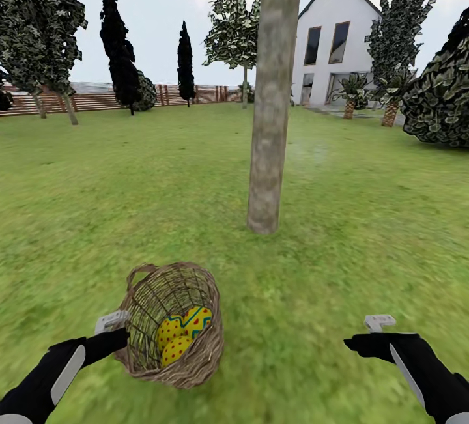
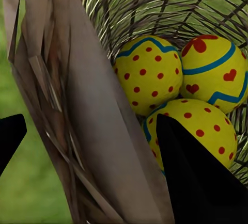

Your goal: Take the three Easter eggs out of the wicker basket on the lawn in the garden, then place them on the lawn next to a single tree (choose any tree) so that all three eggs are next to the same tree and none are left in the basket.

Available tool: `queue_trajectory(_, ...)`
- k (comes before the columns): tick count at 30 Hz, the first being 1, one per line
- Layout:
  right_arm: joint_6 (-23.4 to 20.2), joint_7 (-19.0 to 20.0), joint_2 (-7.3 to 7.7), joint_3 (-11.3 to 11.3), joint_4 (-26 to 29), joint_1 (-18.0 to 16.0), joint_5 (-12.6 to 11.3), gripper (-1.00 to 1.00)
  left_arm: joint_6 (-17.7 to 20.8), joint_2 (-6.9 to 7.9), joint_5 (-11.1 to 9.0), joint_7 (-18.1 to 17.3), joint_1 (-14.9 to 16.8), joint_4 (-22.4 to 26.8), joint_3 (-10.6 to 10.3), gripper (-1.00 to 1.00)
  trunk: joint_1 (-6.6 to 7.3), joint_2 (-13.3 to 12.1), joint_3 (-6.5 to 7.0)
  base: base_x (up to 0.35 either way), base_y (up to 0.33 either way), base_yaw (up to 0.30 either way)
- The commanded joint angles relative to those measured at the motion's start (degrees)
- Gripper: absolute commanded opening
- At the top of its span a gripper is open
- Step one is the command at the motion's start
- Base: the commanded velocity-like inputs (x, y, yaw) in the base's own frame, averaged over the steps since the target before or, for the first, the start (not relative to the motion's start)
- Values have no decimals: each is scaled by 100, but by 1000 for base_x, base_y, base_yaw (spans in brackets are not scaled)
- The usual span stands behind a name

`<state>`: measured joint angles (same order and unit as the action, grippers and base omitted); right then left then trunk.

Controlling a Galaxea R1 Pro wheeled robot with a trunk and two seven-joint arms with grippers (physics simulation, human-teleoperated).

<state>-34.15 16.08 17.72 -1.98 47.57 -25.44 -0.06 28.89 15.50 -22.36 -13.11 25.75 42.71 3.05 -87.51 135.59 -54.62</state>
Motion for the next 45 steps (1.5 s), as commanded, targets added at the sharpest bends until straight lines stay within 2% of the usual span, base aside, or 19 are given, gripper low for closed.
queue_trajectory(1, -29, 26, -1, -13, 7, -3, 4, 100, 47, -3, -63, -16, 5, 9, 20, -100, 1, 3, -5, 3, 0, 0)
queue_trajectory(5, -30, 26, 3, -13, 7, -3, 0, 100, 48, -3, -44, -12, 8, 9, 20, -100, 1, 3, -5, 53, 0, 0)
queue_trajectory(25, -27, 26, 4, -13, 7, -2, 5, 100, 47, -24, -49, -6, 7, 9, 20, -100, 1, 3, -5, 327, 0, 0)
queue_trajectory(34, -22, 26, 4, -13, 7, -4, 5, 100, 61, -35, -49, -21, 7, 9, 20, -100, 1, 3, -5, 39, 0, 0)
queue_trajectory(45, -22, 26, 4, -13, 7, -4, 6, 100, 82, -38, -49, -19, 2, 9, 20, -100, -240, 444, -203, 0, 0, 0)
